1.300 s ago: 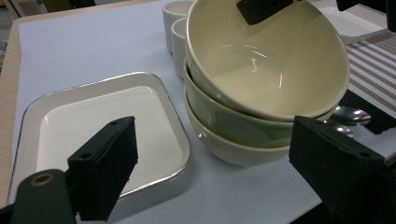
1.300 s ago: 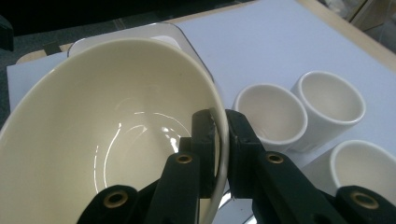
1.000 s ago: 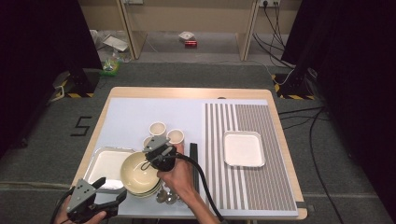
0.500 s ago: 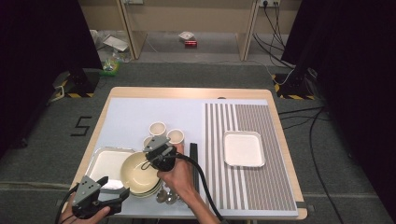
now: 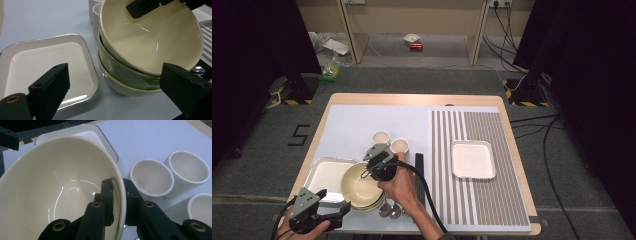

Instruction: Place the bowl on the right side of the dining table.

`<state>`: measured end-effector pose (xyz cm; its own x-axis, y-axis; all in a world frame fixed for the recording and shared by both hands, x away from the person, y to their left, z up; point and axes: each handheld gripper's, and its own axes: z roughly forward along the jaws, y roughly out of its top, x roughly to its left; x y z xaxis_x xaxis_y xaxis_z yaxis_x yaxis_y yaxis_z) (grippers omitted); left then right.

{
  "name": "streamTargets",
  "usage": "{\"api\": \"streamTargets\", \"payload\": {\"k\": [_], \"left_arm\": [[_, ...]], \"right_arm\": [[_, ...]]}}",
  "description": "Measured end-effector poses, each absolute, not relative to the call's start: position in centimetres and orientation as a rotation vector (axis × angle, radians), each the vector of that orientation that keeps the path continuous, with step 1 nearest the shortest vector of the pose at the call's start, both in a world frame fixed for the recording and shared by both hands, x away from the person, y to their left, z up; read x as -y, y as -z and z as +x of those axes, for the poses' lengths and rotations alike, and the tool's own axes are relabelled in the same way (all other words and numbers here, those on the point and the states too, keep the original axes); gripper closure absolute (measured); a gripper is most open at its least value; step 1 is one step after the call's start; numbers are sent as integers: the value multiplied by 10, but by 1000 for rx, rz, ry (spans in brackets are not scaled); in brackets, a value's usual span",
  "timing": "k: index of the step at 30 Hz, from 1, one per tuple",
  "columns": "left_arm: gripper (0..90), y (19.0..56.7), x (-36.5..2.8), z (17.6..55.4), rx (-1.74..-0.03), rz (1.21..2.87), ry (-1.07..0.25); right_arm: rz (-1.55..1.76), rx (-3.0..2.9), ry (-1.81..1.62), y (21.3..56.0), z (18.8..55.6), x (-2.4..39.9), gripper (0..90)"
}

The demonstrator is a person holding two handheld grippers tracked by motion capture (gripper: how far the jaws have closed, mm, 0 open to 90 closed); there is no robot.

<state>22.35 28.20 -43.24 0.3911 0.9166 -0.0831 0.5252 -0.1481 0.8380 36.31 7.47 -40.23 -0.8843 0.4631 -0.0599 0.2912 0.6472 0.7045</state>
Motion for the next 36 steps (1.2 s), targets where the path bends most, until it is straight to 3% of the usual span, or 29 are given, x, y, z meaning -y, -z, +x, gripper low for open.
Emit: {"api": "streamTargets", "payload": {"k": [4,21,27,30,36], "left_arm": [[123,433,-282,224,-1256,1807,-580],[102,435,-283,224,-1275,1796,-577],[103,435,-283,224,-1266,1809,-570],[147,433,-283,222,-1246,1821,-573],[150,435,-280,221,-1230,1835,-561]], "right_arm": [[563,-2589,-1062,396,358,-72,836],[595,-2658,-961,398,360,-76,782],[556,-2658,-879,394,360,-82,837],[559,-2668,-902,395,363,-81,841],[566,-2647,-982,395,363,-77,840]]}}
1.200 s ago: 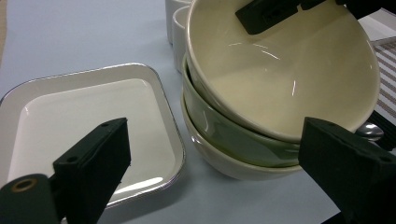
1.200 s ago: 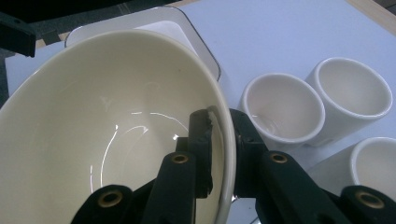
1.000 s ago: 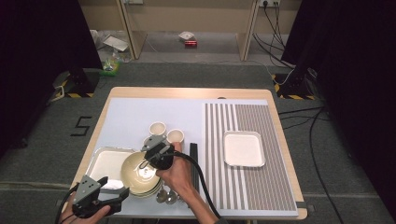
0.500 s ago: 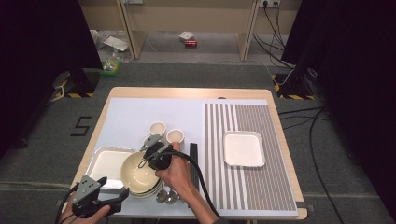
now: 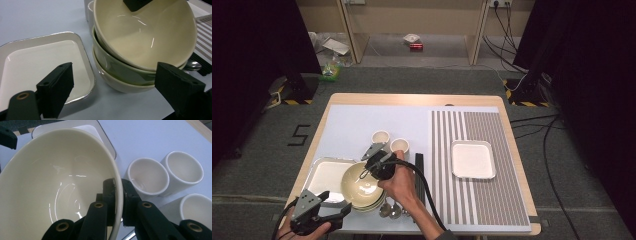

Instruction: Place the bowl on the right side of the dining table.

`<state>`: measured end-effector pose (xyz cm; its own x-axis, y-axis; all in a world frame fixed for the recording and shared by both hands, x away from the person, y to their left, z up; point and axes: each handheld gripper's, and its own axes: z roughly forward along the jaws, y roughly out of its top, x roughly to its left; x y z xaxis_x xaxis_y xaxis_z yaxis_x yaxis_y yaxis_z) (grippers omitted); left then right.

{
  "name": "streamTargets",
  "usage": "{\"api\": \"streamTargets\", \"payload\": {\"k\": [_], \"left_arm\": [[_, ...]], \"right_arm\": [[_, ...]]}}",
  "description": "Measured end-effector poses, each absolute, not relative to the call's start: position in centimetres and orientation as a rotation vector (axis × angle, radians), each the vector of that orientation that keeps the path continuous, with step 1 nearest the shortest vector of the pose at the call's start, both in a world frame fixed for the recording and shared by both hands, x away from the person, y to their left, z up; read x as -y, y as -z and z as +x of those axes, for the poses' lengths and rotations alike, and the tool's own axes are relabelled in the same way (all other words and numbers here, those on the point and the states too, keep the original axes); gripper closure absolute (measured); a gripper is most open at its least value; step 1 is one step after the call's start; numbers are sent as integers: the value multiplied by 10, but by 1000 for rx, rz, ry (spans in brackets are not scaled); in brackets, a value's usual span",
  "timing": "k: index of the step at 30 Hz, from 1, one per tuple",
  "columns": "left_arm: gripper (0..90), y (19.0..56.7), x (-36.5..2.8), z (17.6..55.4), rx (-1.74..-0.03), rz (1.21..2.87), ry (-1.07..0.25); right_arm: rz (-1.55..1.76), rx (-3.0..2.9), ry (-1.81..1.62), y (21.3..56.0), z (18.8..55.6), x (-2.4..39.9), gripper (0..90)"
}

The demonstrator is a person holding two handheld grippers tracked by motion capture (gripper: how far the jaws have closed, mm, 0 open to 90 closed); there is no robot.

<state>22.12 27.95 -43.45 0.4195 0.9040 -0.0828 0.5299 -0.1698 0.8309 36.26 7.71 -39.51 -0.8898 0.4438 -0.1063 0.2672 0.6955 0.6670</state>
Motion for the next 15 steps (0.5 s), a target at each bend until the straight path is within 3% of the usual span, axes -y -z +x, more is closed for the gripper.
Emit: {"api": "streamTargets", "payload": {"k": [15], "left_arm": [[150,430,-280,218,-1211,1820,-565]], "right_arm": [[568,-2604,-1062,389,362,-73,832]]}}
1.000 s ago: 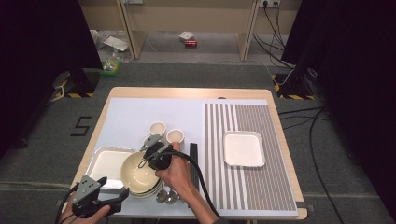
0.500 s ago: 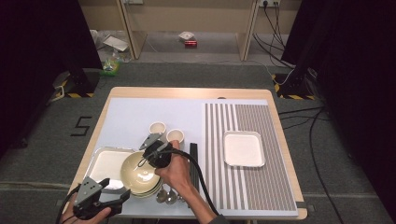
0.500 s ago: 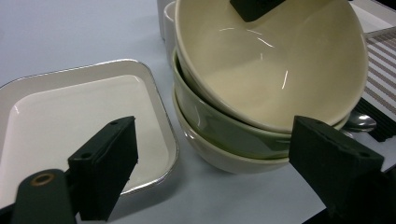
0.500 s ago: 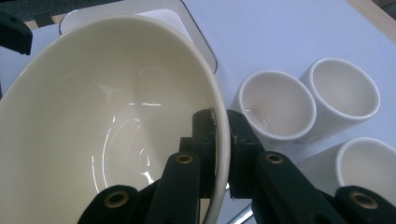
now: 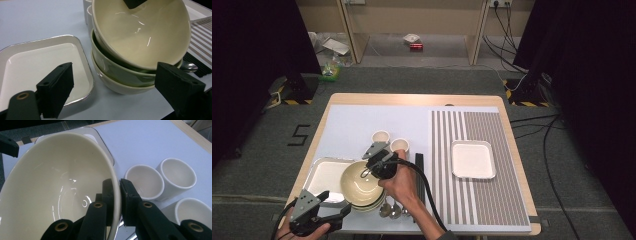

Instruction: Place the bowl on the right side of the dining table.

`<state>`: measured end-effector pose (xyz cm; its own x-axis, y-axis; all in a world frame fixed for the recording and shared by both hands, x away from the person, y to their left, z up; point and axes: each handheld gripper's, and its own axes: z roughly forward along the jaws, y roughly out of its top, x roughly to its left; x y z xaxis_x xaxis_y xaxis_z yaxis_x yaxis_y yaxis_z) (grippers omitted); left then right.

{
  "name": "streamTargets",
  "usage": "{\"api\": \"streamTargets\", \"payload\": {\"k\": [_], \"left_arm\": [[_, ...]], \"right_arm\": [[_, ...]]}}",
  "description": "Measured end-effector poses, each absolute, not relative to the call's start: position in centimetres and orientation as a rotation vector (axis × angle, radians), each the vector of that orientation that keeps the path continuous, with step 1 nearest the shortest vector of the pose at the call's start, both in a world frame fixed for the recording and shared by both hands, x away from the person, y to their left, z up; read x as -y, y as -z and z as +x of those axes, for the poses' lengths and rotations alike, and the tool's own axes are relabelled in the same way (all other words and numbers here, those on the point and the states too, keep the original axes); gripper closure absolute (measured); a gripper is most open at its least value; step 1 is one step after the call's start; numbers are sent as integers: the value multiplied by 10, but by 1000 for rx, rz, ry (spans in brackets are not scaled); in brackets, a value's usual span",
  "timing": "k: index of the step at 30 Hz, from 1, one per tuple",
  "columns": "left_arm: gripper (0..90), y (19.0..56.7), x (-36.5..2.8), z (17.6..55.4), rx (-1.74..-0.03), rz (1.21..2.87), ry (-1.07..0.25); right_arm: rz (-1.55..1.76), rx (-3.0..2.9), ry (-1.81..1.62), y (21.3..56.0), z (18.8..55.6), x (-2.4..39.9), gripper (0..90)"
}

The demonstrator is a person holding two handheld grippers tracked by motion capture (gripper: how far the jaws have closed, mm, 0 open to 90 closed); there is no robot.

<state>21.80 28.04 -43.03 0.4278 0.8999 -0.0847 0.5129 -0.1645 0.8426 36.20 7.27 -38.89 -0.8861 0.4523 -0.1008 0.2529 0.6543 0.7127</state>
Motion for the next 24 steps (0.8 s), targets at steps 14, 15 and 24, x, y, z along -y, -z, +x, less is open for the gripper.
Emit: {"api": "streamTargets", "payload": {"k": [14,15,24], "left_arm": [[149,424,-286,209,-1174,1811,-560],[149,425,-286,209,-1179,1806,-570],[149,437,-297,209,-1210,1830,-572]], "right_arm": [[613,-2585,-1174,369,362,-60,832],[610,-2578,-1184,367,362,-58,832],[666,-2531,-1244,348,366,-33,832]]}}
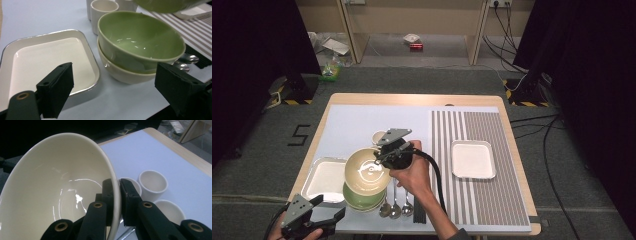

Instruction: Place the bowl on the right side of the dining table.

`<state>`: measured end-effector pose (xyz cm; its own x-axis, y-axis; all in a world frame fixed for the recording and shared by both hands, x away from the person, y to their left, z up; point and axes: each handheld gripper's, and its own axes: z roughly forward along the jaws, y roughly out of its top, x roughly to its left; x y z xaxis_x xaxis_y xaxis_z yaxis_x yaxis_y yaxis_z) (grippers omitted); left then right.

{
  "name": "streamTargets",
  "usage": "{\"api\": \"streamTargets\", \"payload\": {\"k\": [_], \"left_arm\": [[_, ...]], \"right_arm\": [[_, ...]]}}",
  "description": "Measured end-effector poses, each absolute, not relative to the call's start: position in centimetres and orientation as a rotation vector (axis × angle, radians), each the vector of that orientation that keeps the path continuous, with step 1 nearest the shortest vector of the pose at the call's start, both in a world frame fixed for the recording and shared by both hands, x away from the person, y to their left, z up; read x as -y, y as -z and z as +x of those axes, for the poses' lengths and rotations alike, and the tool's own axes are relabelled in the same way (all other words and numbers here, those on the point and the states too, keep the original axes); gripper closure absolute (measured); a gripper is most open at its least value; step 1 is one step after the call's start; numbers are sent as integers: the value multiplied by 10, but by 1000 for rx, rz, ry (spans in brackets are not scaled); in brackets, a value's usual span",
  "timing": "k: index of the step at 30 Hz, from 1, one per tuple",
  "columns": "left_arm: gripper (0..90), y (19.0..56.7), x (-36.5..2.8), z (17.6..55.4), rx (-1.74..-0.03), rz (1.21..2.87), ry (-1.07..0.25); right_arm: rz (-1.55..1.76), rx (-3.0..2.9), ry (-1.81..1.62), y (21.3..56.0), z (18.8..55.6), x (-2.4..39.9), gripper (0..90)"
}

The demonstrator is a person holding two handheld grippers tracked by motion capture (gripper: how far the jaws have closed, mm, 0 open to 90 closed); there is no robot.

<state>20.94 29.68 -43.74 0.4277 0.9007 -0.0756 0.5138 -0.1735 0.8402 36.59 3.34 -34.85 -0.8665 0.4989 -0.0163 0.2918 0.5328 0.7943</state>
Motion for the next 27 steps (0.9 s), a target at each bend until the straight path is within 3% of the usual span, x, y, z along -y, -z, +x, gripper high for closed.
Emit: {"api": "streamTargets", "payload": {"k": [11,27], "left_arm": [[149,451,-305,213,-1240,1840,-579],[152,473,-320,215,-1303,1851,-580]], "right_arm": [[782,-2448,-1230,334,375,19,832],[939,-2380,-1198,347,391,73,831]]}}
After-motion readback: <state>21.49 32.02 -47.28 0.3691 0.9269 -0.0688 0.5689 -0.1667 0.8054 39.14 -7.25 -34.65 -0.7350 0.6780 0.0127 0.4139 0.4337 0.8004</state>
